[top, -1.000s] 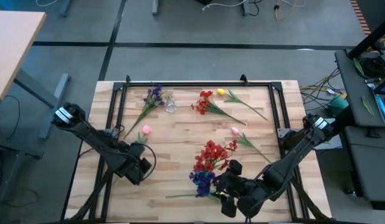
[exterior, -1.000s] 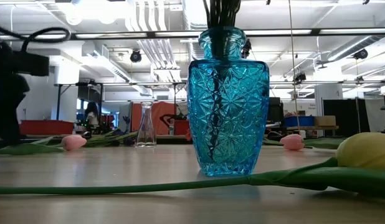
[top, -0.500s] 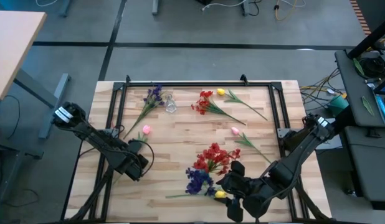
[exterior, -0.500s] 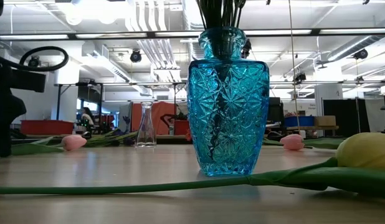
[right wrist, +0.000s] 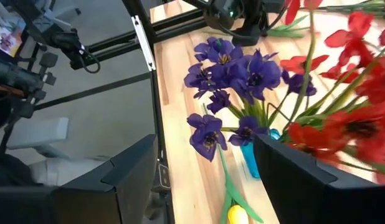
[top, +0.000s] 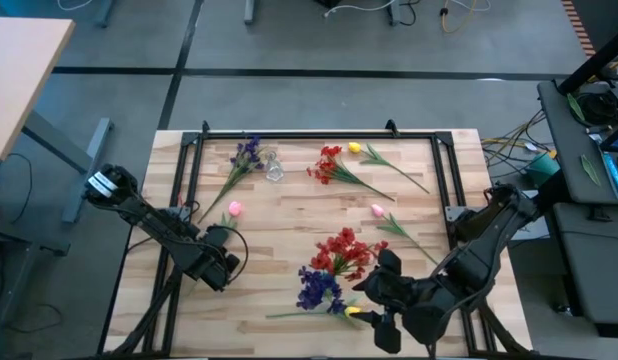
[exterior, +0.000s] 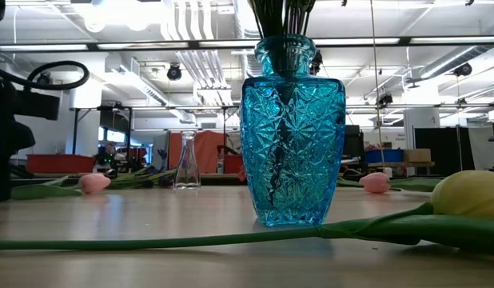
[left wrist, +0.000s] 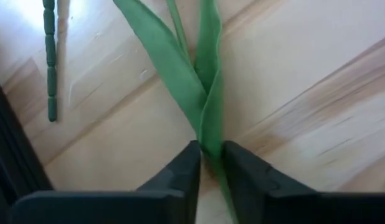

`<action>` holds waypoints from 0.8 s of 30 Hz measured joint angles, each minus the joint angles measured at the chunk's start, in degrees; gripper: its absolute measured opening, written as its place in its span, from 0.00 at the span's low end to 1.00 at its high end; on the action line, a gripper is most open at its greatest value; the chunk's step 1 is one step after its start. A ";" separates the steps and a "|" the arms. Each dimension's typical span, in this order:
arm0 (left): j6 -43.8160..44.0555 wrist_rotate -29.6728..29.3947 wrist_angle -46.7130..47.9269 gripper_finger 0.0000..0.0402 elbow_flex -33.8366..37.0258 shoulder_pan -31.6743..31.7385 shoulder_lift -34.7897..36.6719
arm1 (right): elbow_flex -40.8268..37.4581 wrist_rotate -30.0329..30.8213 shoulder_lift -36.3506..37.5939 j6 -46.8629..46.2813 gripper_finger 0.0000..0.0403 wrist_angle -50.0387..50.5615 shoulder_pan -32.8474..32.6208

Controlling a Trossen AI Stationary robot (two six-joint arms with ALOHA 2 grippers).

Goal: Sort flowers into vase by color
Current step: Put the left pink flowers into the transparent vase

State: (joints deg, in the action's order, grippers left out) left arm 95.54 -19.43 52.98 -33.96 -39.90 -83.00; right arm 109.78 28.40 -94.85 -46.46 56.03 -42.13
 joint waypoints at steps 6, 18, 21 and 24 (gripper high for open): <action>0.57 -0.44 0.62 0.02 -0.69 0.00 0.16 | 3.95 0.02 0.02 0.00 0.62 5.88 0.00; -13.82 -9.01 7.08 0.00 -15.86 -0.07 3.00 | 13.43 0.04 0.70 6.86 0.62 11.51 0.19; -21.39 -14.55 8.26 0.00 -20.98 -0.18 5.22 | 15.71 0.10 1.20 10.11 0.62 11.48 0.52; -29.59 -20.87 9.15 0.00 -25.49 -0.24 8.17 | 17.39 0.13 1.97 13.14 0.62 11.47 0.52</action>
State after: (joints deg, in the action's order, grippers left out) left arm 65.95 -40.30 62.13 -59.45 -40.14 -74.84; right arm 127.17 28.53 -92.88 -33.32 67.50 -41.60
